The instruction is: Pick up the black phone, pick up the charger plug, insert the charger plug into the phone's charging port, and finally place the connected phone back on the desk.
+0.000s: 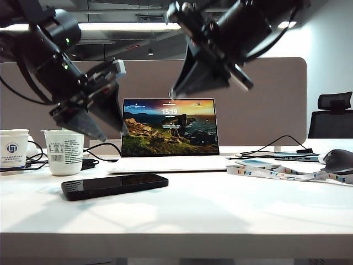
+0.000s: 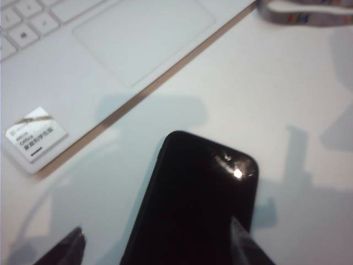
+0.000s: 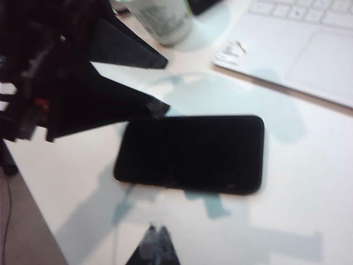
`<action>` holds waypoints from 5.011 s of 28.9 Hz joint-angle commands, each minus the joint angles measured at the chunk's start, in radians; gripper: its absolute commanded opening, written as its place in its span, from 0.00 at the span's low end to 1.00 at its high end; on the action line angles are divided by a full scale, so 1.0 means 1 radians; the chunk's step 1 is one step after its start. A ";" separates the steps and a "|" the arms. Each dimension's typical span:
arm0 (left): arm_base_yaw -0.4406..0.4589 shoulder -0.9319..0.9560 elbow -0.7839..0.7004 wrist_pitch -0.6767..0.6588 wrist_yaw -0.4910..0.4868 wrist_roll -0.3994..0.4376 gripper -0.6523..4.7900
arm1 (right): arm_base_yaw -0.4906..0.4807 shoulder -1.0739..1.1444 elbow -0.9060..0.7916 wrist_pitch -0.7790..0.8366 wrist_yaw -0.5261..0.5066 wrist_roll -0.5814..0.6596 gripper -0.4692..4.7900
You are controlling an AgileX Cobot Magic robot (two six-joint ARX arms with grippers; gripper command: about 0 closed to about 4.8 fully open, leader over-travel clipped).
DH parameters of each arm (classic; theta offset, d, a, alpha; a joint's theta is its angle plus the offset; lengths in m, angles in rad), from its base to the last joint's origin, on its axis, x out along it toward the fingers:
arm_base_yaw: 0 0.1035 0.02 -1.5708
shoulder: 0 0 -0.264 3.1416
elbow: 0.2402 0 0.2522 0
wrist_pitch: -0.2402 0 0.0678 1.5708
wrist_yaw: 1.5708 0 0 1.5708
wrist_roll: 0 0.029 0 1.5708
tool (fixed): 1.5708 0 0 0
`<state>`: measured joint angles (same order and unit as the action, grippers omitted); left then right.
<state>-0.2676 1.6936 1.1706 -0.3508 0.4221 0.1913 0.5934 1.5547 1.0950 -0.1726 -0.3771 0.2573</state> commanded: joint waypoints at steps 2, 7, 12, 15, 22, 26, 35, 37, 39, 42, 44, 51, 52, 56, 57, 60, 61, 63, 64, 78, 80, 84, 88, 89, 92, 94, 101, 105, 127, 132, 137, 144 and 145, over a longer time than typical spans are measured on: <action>-0.002 0.038 0.002 0.037 -0.019 0.012 0.75 | 0.001 0.045 0.003 0.007 -0.007 0.001 0.09; -0.002 0.093 0.002 0.066 -0.019 0.018 0.75 | 0.001 0.081 0.003 0.008 -0.006 0.001 0.09; -0.002 0.138 0.002 0.068 -0.018 0.018 0.75 | 0.000 0.083 0.003 0.005 0.002 0.000 0.09; -0.003 0.151 0.002 0.062 -0.018 0.018 0.75 | 0.000 0.087 0.002 -0.002 0.011 0.000 0.09; -0.003 0.154 -0.002 0.024 -0.018 0.018 0.75 | 0.000 0.092 0.002 -0.035 0.019 0.001 0.09; -0.003 0.159 -0.003 0.022 -0.018 0.007 0.75 | 0.000 0.093 0.002 -0.073 0.019 0.002 0.09; -0.004 0.191 -0.003 -0.030 0.071 -0.044 0.75 | 0.003 0.161 0.002 -0.157 0.020 0.002 0.09; -0.005 0.191 -0.002 -0.045 0.122 -0.051 0.75 | 0.003 0.163 0.002 -0.164 0.024 0.001 0.09; -0.006 0.191 -0.002 -0.064 0.167 -0.060 0.75 | 0.003 0.163 0.002 -0.160 0.023 0.002 0.09; -0.013 0.191 -0.002 -0.104 0.227 -0.076 0.75 | 0.003 0.163 0.002 -0.166 0.024 0.002 0.09; -0.021 0.191 -0.002 -0.121 0.251 -0.081 0.75 | 0.003 0.164 0.002 -0.171 0.032 0.002 0.09; -0.085 0.191 -0.001 -0.135 0.297 -0.103 0.75 | 0.003 0.191 0.002 -0.230 0.042 0.005 0.09; -0.098 0.191 0.000 -0.139 0.297 -0.106 0.75 | 0.003 0.200 0.002 -0.242 0.042 0.005 0.09; -0.140 0.191 0.000 -0.142 0.296 -0.115 0.75 | 0.003 0.233 0.002 -0.273 0.042 0.005 0.09; -0.145 0.191 0.000 -0.142 0.300 -0.123 0.75 | 0.003 0.243 0.002 -0.275 0.042 0.005 0.09; -0.150 0.191 0.000 -0.142 0.301 -0.135 0.75 | 0.004 0.262 -0.003 -0.248 0.041 0.006 0.09; -0.150 0.191 0.000 -0.142 0.306 -0.143 0.75 | 0.003 0.267 -0.005 -0.235 0.042 0.005 0.09; -0.152 0.191 0.000 -0.141 0.341 -0.143 0.75 | 0.004 0.273 -0.005 -0.201 0.040 0.006 0.09; -0.152 0.191 0.000 -0.141 0.353 -0.143 0.75 | 0.004 0.274 -0.005 -0.189 0.040 0.005 0.09; -0.152 0.191 0.000 -0.140 0.439 -0.144 0.74 | 0.002 0.287 -0.005 -0.082 0.045 0.004 0.09; -0.153 0.191 0.000 -0.134 0.439 -0.145 0.73 | 0.002 0.287 -0.005 -0.081 0.043 -0.001 0.09; -0.158 0.191 0.000 -0.108 0.427 -0.157 0.73 | 0.002 0.287 -0.005 -0.084 0.042 -0.026 0.09; -0.159 0.204 0.000 -0.070 0.428 -0.211 0.73 | 0.002 0.287 -0.005 -0.085 0.042 -0.026 0.09; -0.159 0.206 0.000 -0.070 0.428 -0.211 0.73 | 0.002 0.287 -0.005 -0.087 0.042 -0.026 0.09; -0.159 0.212 0.000 -0.072 0.428 -0.211 0.65 | 0.002 0.287 -0.005 -0.092 0.042 -0.034 0.09; -0.159 0.212 0.000 -0.073 0.428 -0.211 0.52 | 0.002 0.287 -0.005 -0.092 0.042 -0.048 0.09; -0.159 0.212 0.000 -0.081 0.428 -0.210 0.14 | 0.002 0.287 -0.005 -0.092 0.042 -0.056 0.09; -0.159 0.212 0.000 -0.061 0.428 -0.182 0.11 | 0.002 0.285 -0.004 -0.093 0.041 -0.056 0.09; -0.159 -0.048 0.000 0.371 0.428 0.093 0.11 | -0.147 -0.239 -0.003 -0.246 0.019 -0.198 0.09; -0.159 -0.100 0.000 0.475 0.426 0.135 0.11 | -0.147 -0.298 -0.003 -0.245 0.019 -0.201 0.09; -0.164 -0.132 -0.001 0.518 0.400 0.203 0.11 | -0.147 -0.350 -0.003 -0.238 0.019 -0.214 0.09; -0.167 -0.184 -0.001 0.525 0.322 0.248 0.11 | -0.191 -0.412 -0.002 -0.219 0.192 -0.214 0.09; -0.168 -0.190 -0.001 0.526 0.315 0.247 0.11 | -0.206 -0.412 -0.002 -0.219 0.192 -0.213 0.09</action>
<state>-0.4339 1.5257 1.1622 0.1371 0.7475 0.4313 0.4068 1.1473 1.0889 -0.4088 -0.2001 0.0441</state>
